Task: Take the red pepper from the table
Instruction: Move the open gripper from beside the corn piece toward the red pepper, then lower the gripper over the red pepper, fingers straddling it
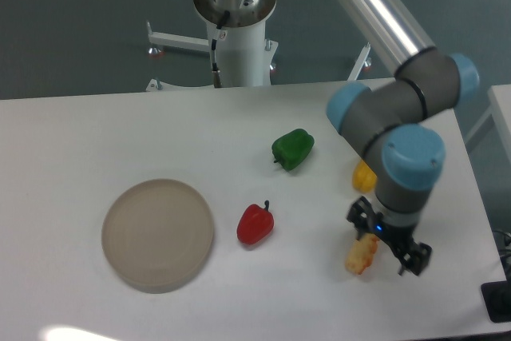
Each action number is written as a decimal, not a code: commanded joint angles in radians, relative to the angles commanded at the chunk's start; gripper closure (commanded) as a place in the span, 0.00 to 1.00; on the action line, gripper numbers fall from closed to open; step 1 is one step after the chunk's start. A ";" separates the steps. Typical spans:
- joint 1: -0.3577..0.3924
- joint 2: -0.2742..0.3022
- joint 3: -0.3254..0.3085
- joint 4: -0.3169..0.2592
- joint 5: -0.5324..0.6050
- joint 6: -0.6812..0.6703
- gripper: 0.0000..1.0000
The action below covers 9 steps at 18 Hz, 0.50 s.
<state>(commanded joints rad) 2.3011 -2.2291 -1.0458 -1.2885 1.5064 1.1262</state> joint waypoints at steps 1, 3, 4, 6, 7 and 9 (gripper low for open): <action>-0.003 0.026 -0.037 0.000 -0.003 -0.031 0.00; -0.008 0.083 -0.130 0.005 -0.015 -0.116 0.00; -0.018 0.110 -0.179 0.005 -0.021 -0.138 0.00; -0.034 0.147 -0.256 0.012 -0.025 -0.184 0.00; -0.055 0.158 -0.284 0.014 -0.025 -0.216 0.00; -0.087 0.157 -0.301 0.020 -0.025 -0.278 0.00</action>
<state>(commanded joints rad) 2.2137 -2.0724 -1.3468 -1.2687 1.4818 0.8486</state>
